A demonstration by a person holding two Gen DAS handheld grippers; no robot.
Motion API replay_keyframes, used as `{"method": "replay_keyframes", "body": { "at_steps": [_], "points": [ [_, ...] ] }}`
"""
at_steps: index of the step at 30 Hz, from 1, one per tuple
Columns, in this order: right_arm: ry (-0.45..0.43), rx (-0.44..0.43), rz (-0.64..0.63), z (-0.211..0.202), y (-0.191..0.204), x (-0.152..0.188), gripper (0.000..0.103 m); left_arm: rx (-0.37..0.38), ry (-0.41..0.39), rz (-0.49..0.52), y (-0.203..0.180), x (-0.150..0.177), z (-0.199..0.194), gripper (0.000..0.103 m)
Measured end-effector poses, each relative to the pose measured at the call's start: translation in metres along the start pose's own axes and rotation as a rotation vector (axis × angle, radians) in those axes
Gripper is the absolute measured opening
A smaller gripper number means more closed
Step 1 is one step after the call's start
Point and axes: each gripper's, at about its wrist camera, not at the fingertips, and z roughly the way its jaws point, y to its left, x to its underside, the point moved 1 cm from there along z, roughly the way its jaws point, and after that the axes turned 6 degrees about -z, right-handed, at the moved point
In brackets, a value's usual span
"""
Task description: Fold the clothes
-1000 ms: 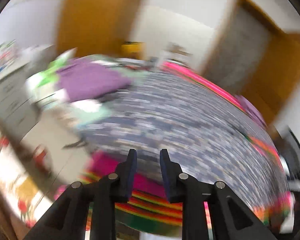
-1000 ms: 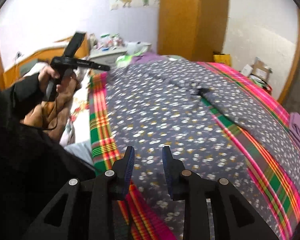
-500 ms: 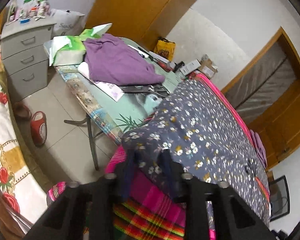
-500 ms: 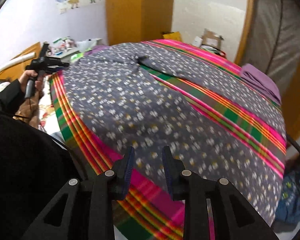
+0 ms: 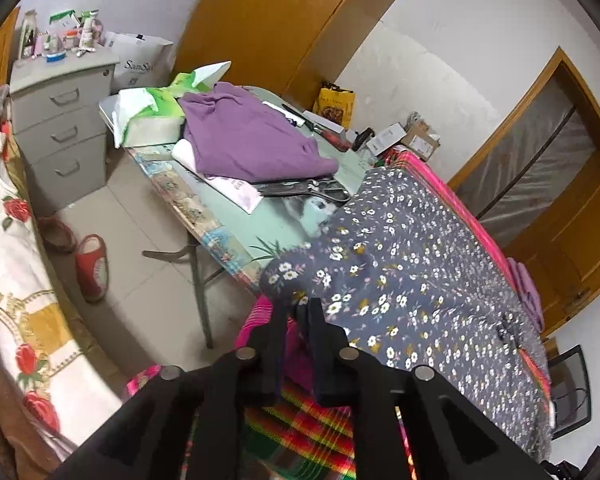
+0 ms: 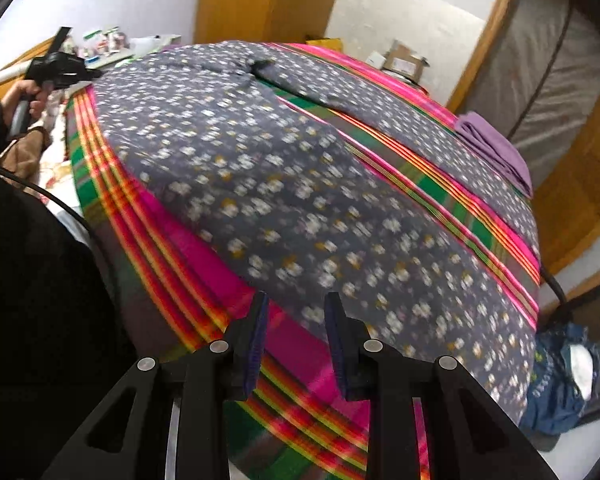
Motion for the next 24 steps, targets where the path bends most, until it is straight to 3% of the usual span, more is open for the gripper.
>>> {"method": "replay_keyframes", "body": {
  "at_steps": [5,9,11,12,13,19,22,24],
  "points": [
    [-0.006,0.001,0.030,0.000,-0.009,0.006,0.029,-0.031,-0.054,0.129,-0.032,0.005,-0.021,0.011],
    [0.001,-0.048,0.049,0.003,-0.017,0.004,0.029,0.086,-0.031,0.287,-0.090,0.023,-0.029,0.012],
    [0.010,-0.074,0.052,0.004,-0.017,0.003,0.021,0.178,0.020,0.386,-0.129,0.042,-0.026,0.013],
    [0.014,-0.081,0.043,0.005,-0.016,0.002,0.007,0.219,0.044,0.431,-0.146,0.052,-0.025,0.013],
    [0.021,-0.078,0.027,0.005,-0.013,0.001,0.005,0.268,0.074,0.482,-0.165,0.064,-0.023,0.013],
    [0.078,-0.080,-0.032,-0.005,-0.003,0.007,0.001,0.484,0.248,0.735,-0.247,0.141,-0.017,0.013],
    [0.099,-0.097,-0.017,-0.012,-0.003,0.019,0.001,0.523,0.309,0.822,-0.264,0.171,-0.013,0.013],
    [0.085,-0.071,0.035,-0.018,-0.009,0.025,0.008,0.527,0.343,0.862,-0.272,0.187,-0.009,0.013]
  ]
}}
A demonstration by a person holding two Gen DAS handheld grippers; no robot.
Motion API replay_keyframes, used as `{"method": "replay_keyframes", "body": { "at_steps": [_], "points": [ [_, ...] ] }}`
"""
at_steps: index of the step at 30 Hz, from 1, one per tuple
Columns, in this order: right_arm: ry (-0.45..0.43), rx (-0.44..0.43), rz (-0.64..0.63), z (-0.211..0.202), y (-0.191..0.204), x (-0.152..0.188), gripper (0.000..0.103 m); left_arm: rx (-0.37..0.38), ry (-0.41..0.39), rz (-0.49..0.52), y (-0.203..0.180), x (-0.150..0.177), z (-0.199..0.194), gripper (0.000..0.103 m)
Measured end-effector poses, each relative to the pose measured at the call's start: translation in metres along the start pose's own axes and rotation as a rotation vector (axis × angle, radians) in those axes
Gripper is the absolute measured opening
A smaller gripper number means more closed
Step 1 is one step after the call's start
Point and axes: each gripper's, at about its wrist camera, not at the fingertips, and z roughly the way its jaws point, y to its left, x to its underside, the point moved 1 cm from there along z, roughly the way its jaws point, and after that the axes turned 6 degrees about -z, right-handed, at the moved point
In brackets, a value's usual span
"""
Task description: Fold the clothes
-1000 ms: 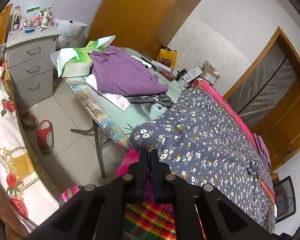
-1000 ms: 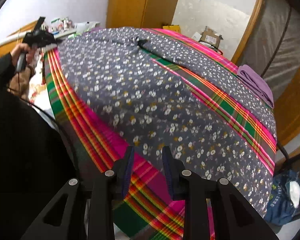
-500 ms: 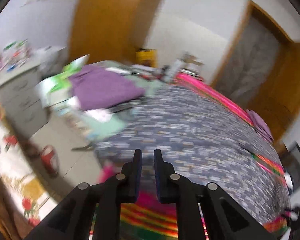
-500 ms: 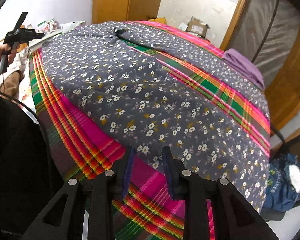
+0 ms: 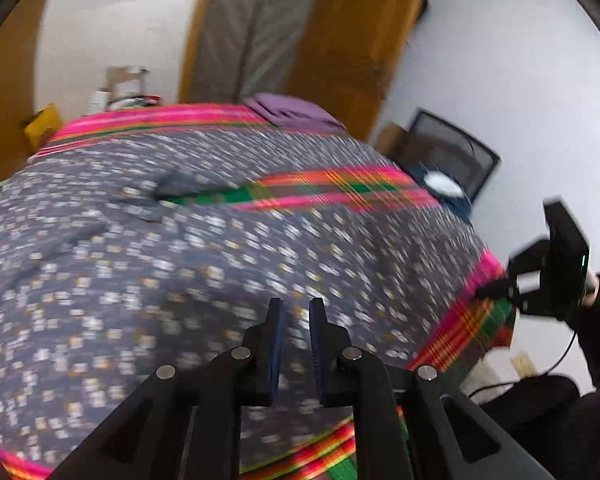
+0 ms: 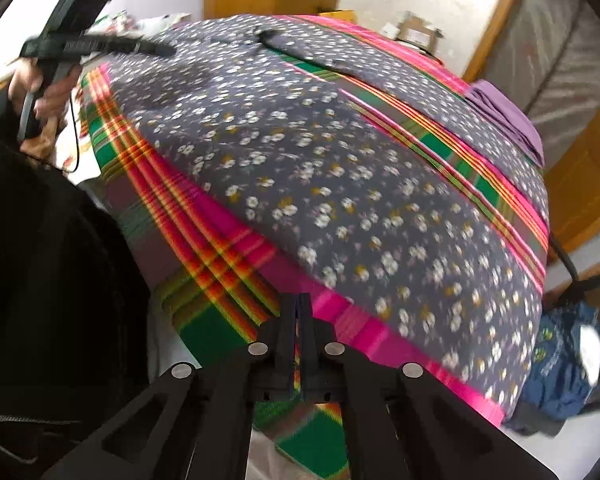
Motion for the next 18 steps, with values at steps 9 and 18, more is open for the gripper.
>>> {"method": "replay_keyframes", "body": {
  "at_steps": [9,18],
  "points": [
    [-0.090,0.207,0.653,-0.040,-0.083,0.089,0.028,0.016,0.056,0.017,-0.013,0.000,0.025,0.013],
    [-0.282,0.051,1.167,-0.055,-0.124,0.174,0.029,0.018,0.095,0.011,-0.011,-0.003,0.045,0.013]
  ]
}}
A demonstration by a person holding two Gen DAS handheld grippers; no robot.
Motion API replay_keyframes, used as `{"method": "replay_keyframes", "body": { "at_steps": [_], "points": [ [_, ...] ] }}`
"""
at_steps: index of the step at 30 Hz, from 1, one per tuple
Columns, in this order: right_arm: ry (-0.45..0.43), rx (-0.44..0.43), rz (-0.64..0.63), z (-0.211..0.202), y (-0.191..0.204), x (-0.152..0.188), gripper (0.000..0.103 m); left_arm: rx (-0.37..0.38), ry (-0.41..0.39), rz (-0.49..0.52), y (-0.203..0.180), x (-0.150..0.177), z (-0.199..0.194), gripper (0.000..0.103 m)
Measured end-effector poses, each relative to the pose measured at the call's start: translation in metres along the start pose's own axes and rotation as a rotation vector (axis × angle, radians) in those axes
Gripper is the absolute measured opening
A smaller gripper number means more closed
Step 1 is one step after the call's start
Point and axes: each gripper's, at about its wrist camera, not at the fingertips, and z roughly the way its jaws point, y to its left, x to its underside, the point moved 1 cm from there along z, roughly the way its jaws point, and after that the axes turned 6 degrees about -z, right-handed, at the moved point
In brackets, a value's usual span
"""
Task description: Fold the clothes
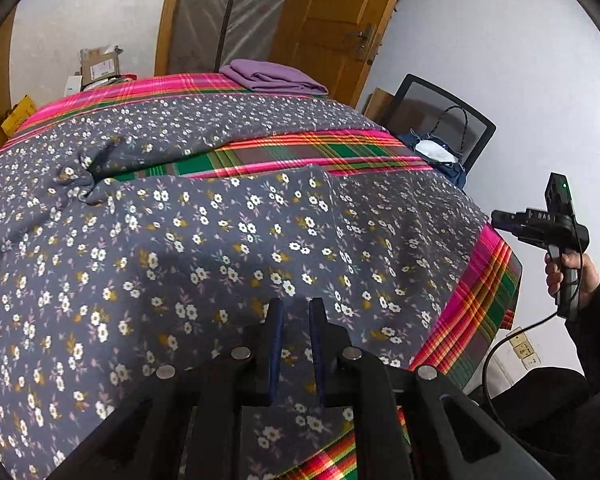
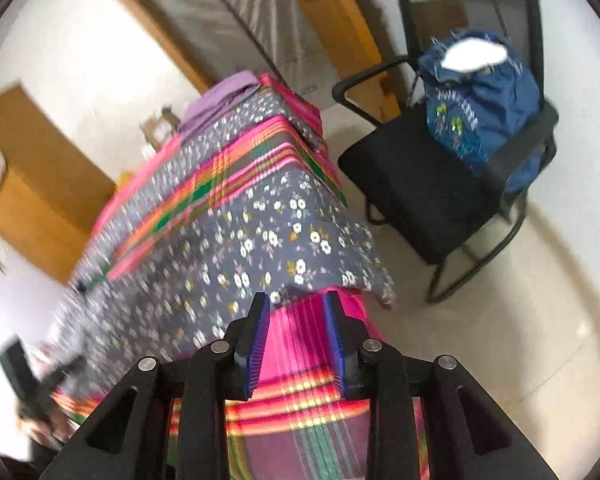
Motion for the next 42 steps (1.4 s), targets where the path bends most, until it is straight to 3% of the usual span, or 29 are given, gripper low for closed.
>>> {"method": "replay_keyframes", "body": {
  "at_steps": [4,8,11,18,23,27,33,36,39,42],
  "points": [
    [-0.001,-0.046,0.066,0.008,-0.007,-0.010,0.029,0.000,0.006,-0.004,-0.001,0.000,0.003,0.013],
    [0.019,0.076,0.059,0.012,-0.009,-0.014,0.030,-0.002,0.006,-0.011,0.001,0.000,0.003,0.013],
    [0.021,0.055,0.110,0.015,-0.016,-0.009,0.032,0.001,0.007,-0.016,0.003,-0.001,0.004,0.013],
    [-0.064,0.091,0.058,0.008,-0.005,-0.009,0.007,0.006,0.010,-0.015,0.005,-0.003,0.005,0.013],
    [-0.125,0.104,0.020,-0.005,0.003,-0.014,0.006,0.008,0.006,-0.024,0.007,-0.002,0.004,0.013],
    [-0.113,0.140,0.033,-0.009,-0.003,-0.012,0.006,0.006,0.004,-0.028,0.009,-0.001,0.001,0.013],
    [-0.061,0.187,0.131,-0.002,-0.026,0.000,0.013,0.006,0.000,-0.041,0.015,0.000,-0.002,0.013],
    [-0.067,0.239,0.134,-0.008,-0.029,-0.004,0.029,-0.005,-0.005,-0.041,0.018,0.000,-0.003,0.013],
    [-0.118,0.289,0.071,-0.020,-0.018,-0.011,0.032,-0.029,-0.020,-0.063,0.028,-0.001,-0.007,0.013],
    [-0.130,0.236,-0.033,-0.017,0.010,-0.020,0.032,-0.062,-0.047,-0.097,0.042,-0.006,-0.014,0.013]
  ]
}}
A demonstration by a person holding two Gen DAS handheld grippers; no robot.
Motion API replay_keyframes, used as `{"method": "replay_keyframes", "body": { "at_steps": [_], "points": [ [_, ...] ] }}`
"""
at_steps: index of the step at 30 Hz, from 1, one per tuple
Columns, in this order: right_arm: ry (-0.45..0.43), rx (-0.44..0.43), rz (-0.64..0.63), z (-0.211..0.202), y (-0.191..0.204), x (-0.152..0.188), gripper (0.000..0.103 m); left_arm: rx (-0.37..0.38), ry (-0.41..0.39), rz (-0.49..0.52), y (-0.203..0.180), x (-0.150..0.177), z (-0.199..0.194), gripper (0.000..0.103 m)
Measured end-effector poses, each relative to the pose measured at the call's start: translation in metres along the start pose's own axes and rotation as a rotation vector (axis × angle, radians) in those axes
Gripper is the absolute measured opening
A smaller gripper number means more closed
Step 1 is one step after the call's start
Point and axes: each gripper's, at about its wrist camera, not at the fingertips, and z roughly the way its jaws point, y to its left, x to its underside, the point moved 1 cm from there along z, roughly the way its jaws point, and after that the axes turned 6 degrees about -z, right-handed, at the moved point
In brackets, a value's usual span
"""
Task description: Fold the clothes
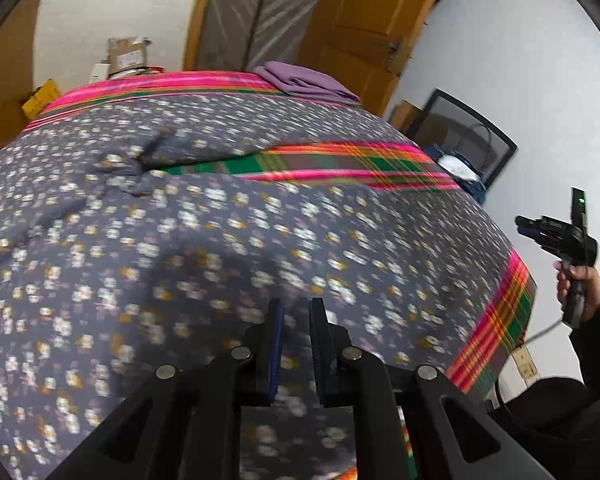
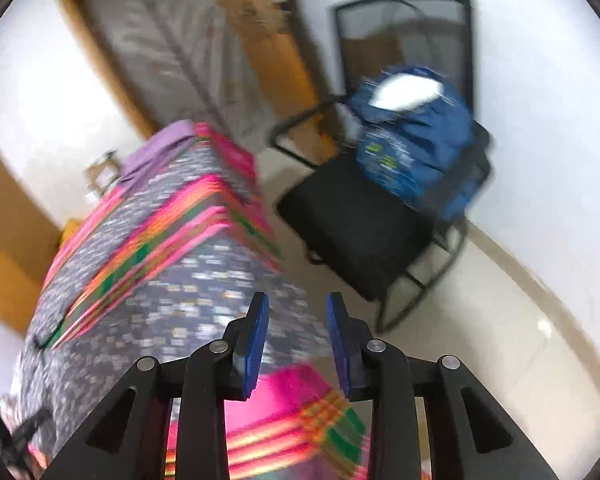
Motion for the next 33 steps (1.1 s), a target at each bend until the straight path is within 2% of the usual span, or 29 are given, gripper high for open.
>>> {"method": "replay_keyframes", "body": {
  "at_steps": [3,8,12,15,17,19,25,29,33],
  "points": [
    [0.002,-0.073,-0.143,0.008,0.047,-0.003,0.032,-0.038,-0.032,-0.027,0.014,-0.007,-0.008,0.013],
    [0.076,-0.266,-0.392,0.038,0.151,0.002,0.032,-0.108,-0.076,-0.082,0.038,-0.015,-0.017,0.013],
    [0.134,-0.395,-0.588,0.065,0.243,0.023,0.030,-0.192,-0.100,-0.146,0.067,-0.013,-0.028,0.013],
    [0.193,-0.462,-0.711,0.081,0.290,0.043,0.026,-0.256,-0.124,-0.206,0.095,-0.008,-0.043,0.013],
    [0.238,-0.467,-0.773,0.098,0.315,0.056,0.026,-0.310,-0.141,-0.249,0.114,-0.003,-0.053,0.013],
    [0.280,-0.454,-0.790,0.114,0.324,0.065,0.025,-0.341,-0.151,-0.287,0.130,0.001,-0.060,0.013],
    [0.283,-0.447,-0.765,0.128,0.326,0.060,0.023,-0.401,-0.176,-0.373,0.168,0.012,-0.077,0.013],
    [0.250,-0.447,-0.770,0.121,0.329,0.057,0.024,-0.421,-0.208,-0.378,0.181,0.006,-0.090,0.013],
    [0.227,-0.462,-0.796,0.113,0.341,0.055,0.025,-0.452,-0.201,-0.363,0.181,-0.010,-0.091,0.013]
  ]
}}
